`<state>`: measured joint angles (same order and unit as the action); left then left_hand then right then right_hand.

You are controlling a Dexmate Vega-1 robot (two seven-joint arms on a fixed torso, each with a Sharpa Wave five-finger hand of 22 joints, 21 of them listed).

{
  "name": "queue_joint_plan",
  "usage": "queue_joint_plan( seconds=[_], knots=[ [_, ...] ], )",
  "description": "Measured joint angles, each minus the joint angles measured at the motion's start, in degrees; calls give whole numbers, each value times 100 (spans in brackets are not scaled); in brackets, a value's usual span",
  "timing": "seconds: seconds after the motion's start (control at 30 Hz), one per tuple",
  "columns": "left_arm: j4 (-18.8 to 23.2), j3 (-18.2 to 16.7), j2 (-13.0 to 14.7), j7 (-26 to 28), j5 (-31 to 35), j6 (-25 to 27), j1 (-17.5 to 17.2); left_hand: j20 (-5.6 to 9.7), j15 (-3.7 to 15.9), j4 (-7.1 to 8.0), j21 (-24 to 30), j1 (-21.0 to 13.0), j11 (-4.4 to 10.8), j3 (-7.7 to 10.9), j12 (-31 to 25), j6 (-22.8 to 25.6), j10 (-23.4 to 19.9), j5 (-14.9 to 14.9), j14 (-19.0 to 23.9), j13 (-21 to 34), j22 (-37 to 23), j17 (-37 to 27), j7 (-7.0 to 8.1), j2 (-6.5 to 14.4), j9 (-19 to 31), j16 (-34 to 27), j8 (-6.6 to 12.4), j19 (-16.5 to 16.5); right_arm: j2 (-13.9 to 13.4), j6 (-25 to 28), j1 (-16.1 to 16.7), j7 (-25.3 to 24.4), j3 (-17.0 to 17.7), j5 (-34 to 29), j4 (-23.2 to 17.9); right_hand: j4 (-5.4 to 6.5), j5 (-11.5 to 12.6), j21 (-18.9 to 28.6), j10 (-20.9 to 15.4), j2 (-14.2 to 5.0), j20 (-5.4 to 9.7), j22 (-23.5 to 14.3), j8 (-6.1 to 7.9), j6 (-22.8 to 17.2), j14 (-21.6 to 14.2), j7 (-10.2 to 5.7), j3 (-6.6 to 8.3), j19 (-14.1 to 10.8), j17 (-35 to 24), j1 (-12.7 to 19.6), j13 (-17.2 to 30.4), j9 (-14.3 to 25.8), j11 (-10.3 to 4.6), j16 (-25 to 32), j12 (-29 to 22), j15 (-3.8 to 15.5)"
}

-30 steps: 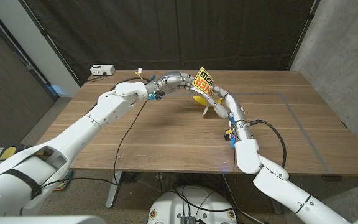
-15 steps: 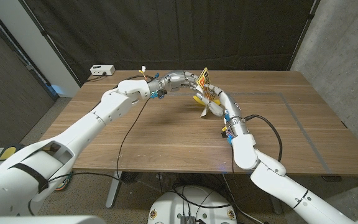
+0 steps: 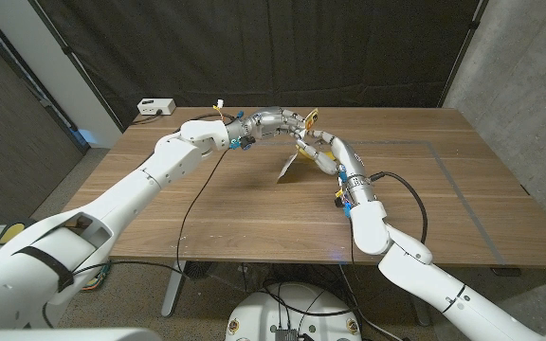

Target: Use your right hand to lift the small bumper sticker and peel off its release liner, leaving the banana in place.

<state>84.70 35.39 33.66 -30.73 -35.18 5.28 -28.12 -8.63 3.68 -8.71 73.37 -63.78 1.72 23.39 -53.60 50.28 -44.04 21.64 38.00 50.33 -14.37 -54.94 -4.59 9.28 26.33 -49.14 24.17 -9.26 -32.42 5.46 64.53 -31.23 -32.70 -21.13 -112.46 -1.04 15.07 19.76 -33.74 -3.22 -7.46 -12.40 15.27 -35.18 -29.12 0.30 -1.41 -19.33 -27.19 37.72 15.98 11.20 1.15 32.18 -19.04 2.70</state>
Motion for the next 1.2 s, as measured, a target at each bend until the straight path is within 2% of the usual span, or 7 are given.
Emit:
queue_joint_plan(
  seconds=[0.3, 0.43, 0.5, 0.6, 0.73, 0.9, 1.2],
  knots=[
    [143, 77, 89, -44, 159, 28, 49, 5, 0, 0, 42, 0, 22, 0, -26, 1, -40, -13, -1, 0, 42, -40, 0, 0, 1, 21, 0, 5, 342, 94, -3, -699, -126, -330, 94, -157, 0, 258, -731, -48, 57, -23, 106, -722, -737, 95, -34, -469, -288, 172, 146, 3, 88, 460, -371, 67],
    [143, 77, 89, -90, 215, 26, 49, 30, 0, -17, 54, 0, 22, 16, -26, 1, -40, -14, -1, 1, 56, -65, 1, 0, 1, 21, 0, 30, 460, 94, -10, -699, -197, -330, 88, -109, 0, 323, -705, 76, -19, -27, 88, -718, -751, 138, -143, -596, -306, 48, 189, 2, 129, 478, -371, 81],
    [198, 130, 112, -113, 241, 19, 98, 30, 0, -17, 89, 0, 22, 16, -26, 1, -40, -14, -1, 1, 78, -67, 1, -1, 1, 43, 0, 30, 511, 477, -13, -907, -224, -569, 67, -69, 0, 356, -663, 113, -32, -27, 53, -689, -812, 168, -183, -664, -324, -6, 199, 2, 170, 478, -371, 58],
    [206, 145, 114, -142, 282, 11, 113, 29, 0, -17, 93, 0, 22, 16, -26, 2, -40, -42, -1, 1, 92, -67, 2, -1, 1, 44, 0, 30, 579, 539, -18, -933, -257, -582, 50, -29, 0, 401, -684, 76, -73, -27, 36, -745, -876, 223, -223, -706, -344, -111, 226, 2, 190, 478, -371, -6],
    [223, 188, 116, -170, 339, 4, 148, 44, 0, 0, 138, 1, 25, 32, -26, 2, -36, -58, -1, 1, 107, -93, 2, -1, 2, 43, 0, 44, 680, 671, -28, -1033, -283, -587, 49, -35, 0, 474, -1057, 14, -68, -26, 41, -1058, -1131, 294, -218, -830, -385, -59, 274, 3, 250, 591, -559, -6],
    [232, 221, 117, -239, 426, -25, 175, 60, 0, -15, 138, 1, 55, 48, -26, 3, -6, -58, -1, 2, 135, -93, 3, -1, 3, 44, 0, 60, 841, 739, -54, -1137, -328, -587, 85, -144, -28, 575, -1745, -105, -21, -26, 155, -1552, -1478, 289, -108, -1004, -478, 185, 416, 36, 153, 706, -938, 49],
    [185, 324, 74, -360, 522, -116, 280, 89, -21, -23, 187, 26, 54, 56, -26, 9, -6, -59, -23, -5, 160, -110, 9, -26, 4, 48, 0, 90, 1089, 928, -123, -1672, -396, -644, 246, -357, -117, 792, -2356, -156, 26, -26, 401, -2143, -1976, 232, 9, -1339, -657, 490, 720, 178, -28, 899, -1457, 194]
  ],
)
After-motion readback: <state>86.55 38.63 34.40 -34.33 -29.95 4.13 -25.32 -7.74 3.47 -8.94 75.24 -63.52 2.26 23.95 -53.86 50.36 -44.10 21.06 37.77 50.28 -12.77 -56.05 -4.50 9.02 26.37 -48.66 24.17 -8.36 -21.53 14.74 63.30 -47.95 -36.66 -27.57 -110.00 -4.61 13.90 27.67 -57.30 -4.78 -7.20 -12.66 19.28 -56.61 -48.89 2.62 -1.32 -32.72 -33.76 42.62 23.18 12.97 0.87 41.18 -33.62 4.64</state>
